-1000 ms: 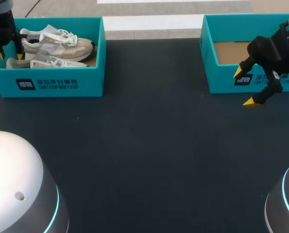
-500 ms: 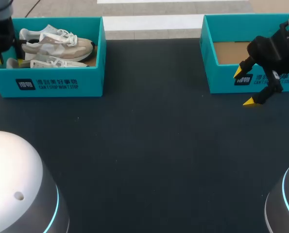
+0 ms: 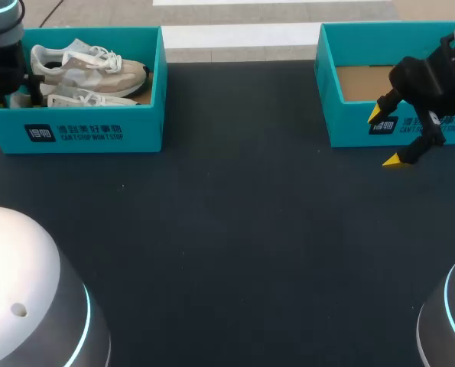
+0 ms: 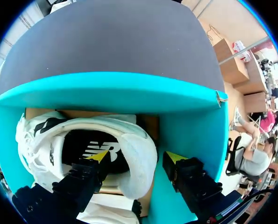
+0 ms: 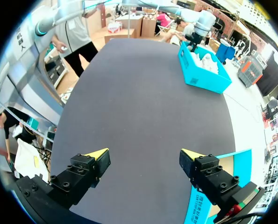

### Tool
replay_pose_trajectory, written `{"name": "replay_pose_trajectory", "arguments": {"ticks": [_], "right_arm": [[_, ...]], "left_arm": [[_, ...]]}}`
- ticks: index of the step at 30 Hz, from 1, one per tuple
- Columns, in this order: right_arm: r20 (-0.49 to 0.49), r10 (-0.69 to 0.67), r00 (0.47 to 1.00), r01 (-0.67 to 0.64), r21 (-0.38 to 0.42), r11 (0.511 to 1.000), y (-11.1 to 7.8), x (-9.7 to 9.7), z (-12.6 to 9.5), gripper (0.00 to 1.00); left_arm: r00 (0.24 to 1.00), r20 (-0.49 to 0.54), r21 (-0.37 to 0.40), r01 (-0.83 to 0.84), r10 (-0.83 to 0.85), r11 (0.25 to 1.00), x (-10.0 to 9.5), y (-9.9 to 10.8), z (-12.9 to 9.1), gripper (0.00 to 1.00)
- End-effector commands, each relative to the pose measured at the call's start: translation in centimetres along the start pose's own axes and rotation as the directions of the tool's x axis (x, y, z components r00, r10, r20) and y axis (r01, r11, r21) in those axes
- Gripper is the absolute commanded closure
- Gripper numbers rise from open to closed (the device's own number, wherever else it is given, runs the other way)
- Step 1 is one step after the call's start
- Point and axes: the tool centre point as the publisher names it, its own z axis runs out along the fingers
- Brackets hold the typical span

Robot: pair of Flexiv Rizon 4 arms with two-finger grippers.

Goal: Take the shoe out of the shoebox, open the shoe tongue, remove and reinsert the insole, then place the shoe into the shoebox

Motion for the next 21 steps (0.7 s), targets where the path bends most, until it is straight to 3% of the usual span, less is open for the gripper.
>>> {"name": "replay_pose_trajectory", "arguments": {"ticks": [1,6,7,11,21], "right_arm": [[-0.002,0.001,1.0,-0.001,0.003,1.0,0.1,-0.1,0.1,0.0],[-0.002,0.001,1.0,-0.001,0.003,1.0,0.1,-0.1,0.1,0.0],[-0.002,0.001,1.0,-0.001,0.003,1.0,0.1,-0.1,0.1,0.0],[-0.002,0.001,1.0,-0.001,0.003,1.0,0.1,-0.1,0.1,0.0],[-0.002,0.001,1.0,-0.001,0.003,1.0,0.1,-0.1,0.1,0.0]], "left_arm": [[1.0,-0.01,0.003,-0.002,0.002,1.0,0.1,0.2,1.1,0.36],[0.999,-0.039,0.02,-0.008,0.009,1.0,0.0,0.1,1.5,0.62],[0.999,-0.047,0.024,-0.008,0.009,1.0,0.1,0.1,1.6,0.78],[0.996,-0.082,0.054,-0.031,0.035,0.998,0.3,-0.2,1.5,1.0],[0.983,-0.131,0.102,-0.118,0.131,0.988,1.2,-0.6,-1.2,1.0]]}}
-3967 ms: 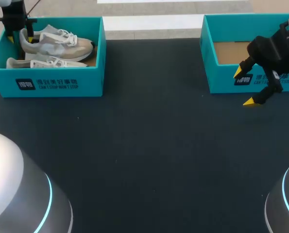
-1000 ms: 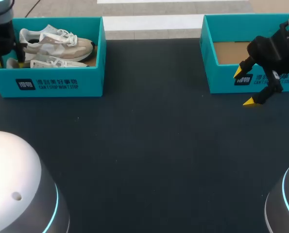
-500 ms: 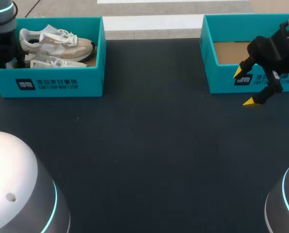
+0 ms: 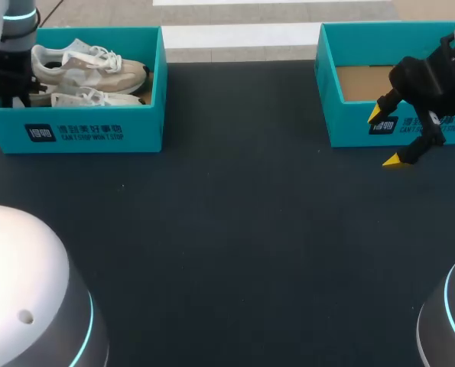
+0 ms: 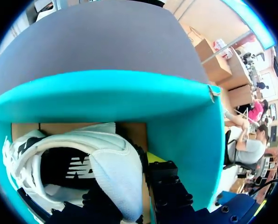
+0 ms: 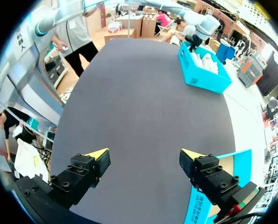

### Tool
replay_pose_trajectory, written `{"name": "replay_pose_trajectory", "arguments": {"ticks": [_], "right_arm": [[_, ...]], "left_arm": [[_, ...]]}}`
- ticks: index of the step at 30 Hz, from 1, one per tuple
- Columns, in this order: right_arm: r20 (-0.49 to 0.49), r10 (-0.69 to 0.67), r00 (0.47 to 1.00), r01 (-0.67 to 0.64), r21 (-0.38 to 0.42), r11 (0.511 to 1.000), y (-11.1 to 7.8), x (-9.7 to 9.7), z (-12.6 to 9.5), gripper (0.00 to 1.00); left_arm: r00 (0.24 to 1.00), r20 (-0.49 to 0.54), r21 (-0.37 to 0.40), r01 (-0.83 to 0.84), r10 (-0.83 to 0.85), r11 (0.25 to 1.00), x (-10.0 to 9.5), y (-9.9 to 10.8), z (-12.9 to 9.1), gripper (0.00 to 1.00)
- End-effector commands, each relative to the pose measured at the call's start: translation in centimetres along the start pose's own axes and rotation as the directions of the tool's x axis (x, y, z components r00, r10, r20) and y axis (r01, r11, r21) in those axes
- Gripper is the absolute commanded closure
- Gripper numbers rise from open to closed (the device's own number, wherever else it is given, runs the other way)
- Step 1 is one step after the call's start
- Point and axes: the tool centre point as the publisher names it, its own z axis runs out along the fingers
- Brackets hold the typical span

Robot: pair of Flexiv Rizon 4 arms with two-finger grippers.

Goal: Take the shoe out of the shoebox, open the shoe tongue, remove and reinsert the insole, then place the shoe into the shoebox

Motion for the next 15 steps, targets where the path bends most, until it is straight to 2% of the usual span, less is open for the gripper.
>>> {"name": "replay_pose_trajectory", "arguments": {"ticks": [1,15], "right_arm": [[-0.002,0.001,1.0,-0.001,0.003,1.0,0.1,-0.1,0.1,0.0],[-0.002,0.001,1.0,-0.001,0.003,1.0,0.1,-0.1,0.1,0.0]], "left_arm": [[1.0,0.008,0.016,-0.023,0.023,1.0,0.7,-0.2,-2.0,1.0],[0.999,0.028,0.029,-0.024,0.023,0.999,3.7,0.8,-8.7,1.0]]}}
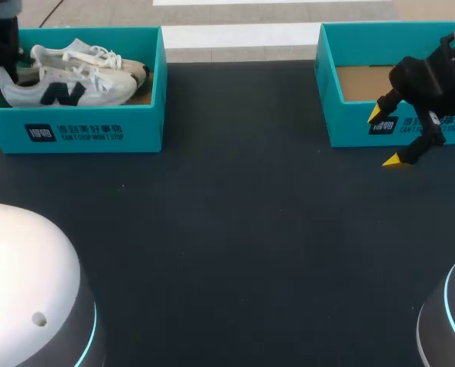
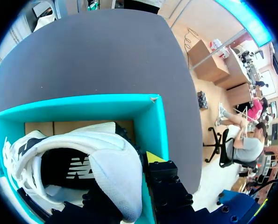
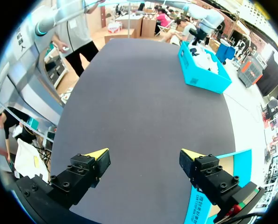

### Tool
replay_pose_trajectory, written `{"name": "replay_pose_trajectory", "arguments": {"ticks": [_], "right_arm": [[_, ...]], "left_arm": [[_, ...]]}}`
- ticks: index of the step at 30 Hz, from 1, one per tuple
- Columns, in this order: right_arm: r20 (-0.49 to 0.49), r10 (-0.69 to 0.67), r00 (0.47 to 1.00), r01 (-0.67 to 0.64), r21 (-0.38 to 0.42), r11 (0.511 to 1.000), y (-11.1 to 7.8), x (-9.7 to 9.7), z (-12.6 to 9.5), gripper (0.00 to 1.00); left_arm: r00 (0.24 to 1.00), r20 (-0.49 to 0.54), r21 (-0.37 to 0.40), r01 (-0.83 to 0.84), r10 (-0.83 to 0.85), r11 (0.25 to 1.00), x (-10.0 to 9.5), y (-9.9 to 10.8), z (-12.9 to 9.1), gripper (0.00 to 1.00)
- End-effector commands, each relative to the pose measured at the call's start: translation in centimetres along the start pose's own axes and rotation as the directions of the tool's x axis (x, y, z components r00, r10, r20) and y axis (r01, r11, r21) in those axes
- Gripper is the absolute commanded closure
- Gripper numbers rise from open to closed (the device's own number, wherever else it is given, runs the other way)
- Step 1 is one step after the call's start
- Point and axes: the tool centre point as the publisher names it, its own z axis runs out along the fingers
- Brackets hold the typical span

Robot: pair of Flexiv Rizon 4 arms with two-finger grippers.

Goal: Take the shoe out of the shoebox, open the shoe tongue, remove and reinsert the insole, then place the shoe into the shoebox

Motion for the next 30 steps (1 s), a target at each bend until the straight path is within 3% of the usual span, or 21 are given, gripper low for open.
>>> {"name": "replay_pose_trajectory", "arguments": {"ticks": [1,15,17,30], "right_arm": [[-0.002,0.001,1.0,-0.001,0.003,1.0,0.1,-0.1,0.1,0.0],[-0.002,0.001,1.0,-0.001,0.003,1.0,0.1,-0.1,0.1,0.0],[-0.002,0.001,1.0,-0.001,0.003,1.0,0.1,-0.1,0.1,0.0],[-0.002,0.001,1.0,-0.001,0.003,1.0,0.1,-0.1,0.1,0.0]], "left_arm": [[1.0,0.004,0.018,-0.002,0.002,1.0,1.1,0.1,-3.1,1.0],[1.0,0.015,-0.01,-0.012,0.012,1.0,2.9,-0.4,-9.5,1.0],[1.0,0.003,-0.045,-0.007,0.008,0.999,3.0,-0.7,-10.4,1.0],[1.0,0.003,-0.045,-0.007,0.008,0.999,3.0,-0.7,-10.4,1.0]]}}
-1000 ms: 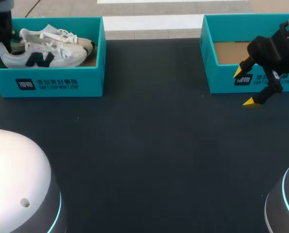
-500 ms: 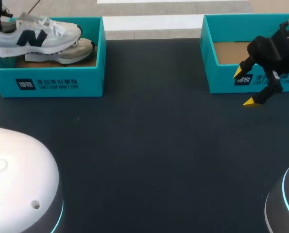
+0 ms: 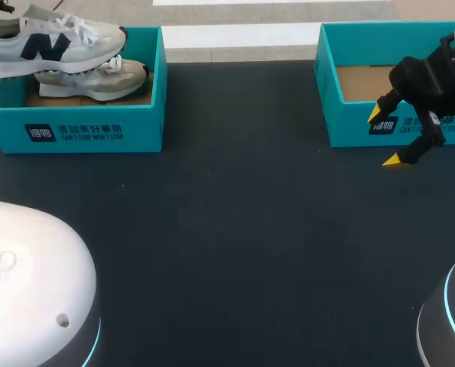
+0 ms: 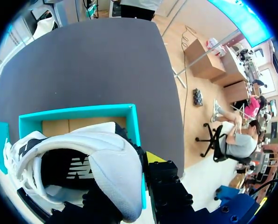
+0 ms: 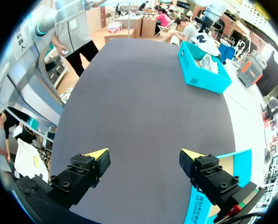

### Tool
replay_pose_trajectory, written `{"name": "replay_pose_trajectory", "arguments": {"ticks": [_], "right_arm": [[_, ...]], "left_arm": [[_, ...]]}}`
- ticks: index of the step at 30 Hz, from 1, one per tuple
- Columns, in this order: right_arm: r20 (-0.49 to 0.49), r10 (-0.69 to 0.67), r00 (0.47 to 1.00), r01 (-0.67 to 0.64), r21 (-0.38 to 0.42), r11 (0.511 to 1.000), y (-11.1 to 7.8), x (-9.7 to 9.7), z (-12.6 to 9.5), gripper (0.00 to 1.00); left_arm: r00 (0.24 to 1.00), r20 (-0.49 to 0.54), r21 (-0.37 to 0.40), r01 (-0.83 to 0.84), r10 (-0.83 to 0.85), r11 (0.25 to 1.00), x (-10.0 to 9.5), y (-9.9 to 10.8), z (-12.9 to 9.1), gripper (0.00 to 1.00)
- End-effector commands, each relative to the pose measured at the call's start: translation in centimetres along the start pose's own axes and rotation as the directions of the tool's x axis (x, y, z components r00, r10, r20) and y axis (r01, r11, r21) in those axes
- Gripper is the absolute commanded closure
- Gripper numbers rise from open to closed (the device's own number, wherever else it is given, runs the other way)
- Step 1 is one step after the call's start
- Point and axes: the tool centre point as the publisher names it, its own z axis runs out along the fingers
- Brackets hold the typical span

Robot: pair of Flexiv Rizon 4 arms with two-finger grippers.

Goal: Take the shoe out of the shoebox, open the shoe tongue, remove and reinsert the insole, then place the shoe into the shoebox

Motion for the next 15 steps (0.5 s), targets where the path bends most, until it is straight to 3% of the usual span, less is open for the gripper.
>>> {"name": "replay_pose_trajectory", "arguments": {"ticks": [1,9,15], "right_arm": [[-0.002,0.001,1.0,-0.001,0.003,1.0,0.1,-0.1,0.1,0.0],[-0.002,0.001,1.0,-0.001,0.003,1.0,0.1,-0.1,0.1,0.0],[-0.002,0.001,1.0,-0.001,0.003,1.0,0.1,-0.1,0.1,0.0]], "left_arm": [[1.0,0.001,-0.002,-0.002,0.002,1.0,0.1,-0.2,-0.2,1.0],[1.0,0.001,-0.002,-0.002,0.002,1.0,0.1,-0.2,-0.2,1.0],[1.0,-0.015,-0.017,-0.011,0.011,1.0,-1.1,-3.7,-0.8,1.0]]}}
